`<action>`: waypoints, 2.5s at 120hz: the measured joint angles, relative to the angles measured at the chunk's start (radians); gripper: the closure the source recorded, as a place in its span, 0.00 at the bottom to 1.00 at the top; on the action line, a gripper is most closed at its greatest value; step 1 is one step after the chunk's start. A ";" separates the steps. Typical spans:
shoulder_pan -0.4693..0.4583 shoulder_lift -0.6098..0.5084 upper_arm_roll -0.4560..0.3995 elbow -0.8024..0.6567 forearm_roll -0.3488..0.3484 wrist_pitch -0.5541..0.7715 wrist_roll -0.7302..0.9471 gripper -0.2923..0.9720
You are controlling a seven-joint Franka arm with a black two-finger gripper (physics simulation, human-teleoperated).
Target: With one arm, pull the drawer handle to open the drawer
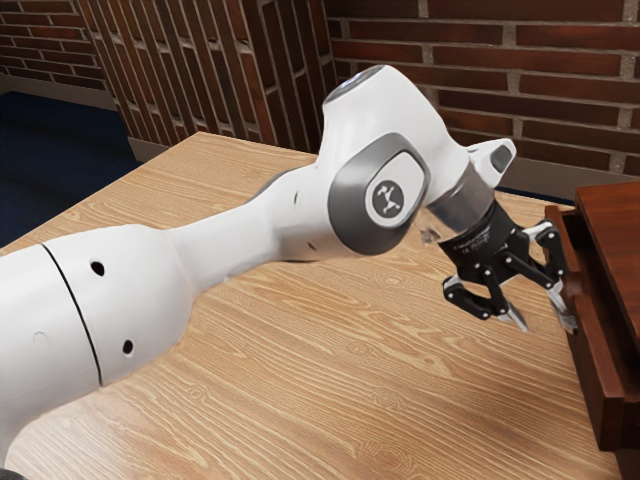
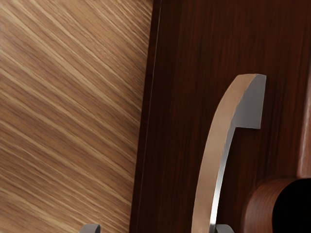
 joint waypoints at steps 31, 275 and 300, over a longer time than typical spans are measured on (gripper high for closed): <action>0.018 -0.026 -0.002 -0.032 0.005 -0.007 0.002 0.58; 0.164 -0.253 -0.071 -0.219 0.208 -0.196 -0.023 0.58; 0.162 -0.252 -0.071 -0.217 0.220 -0.210 -0.034 0.56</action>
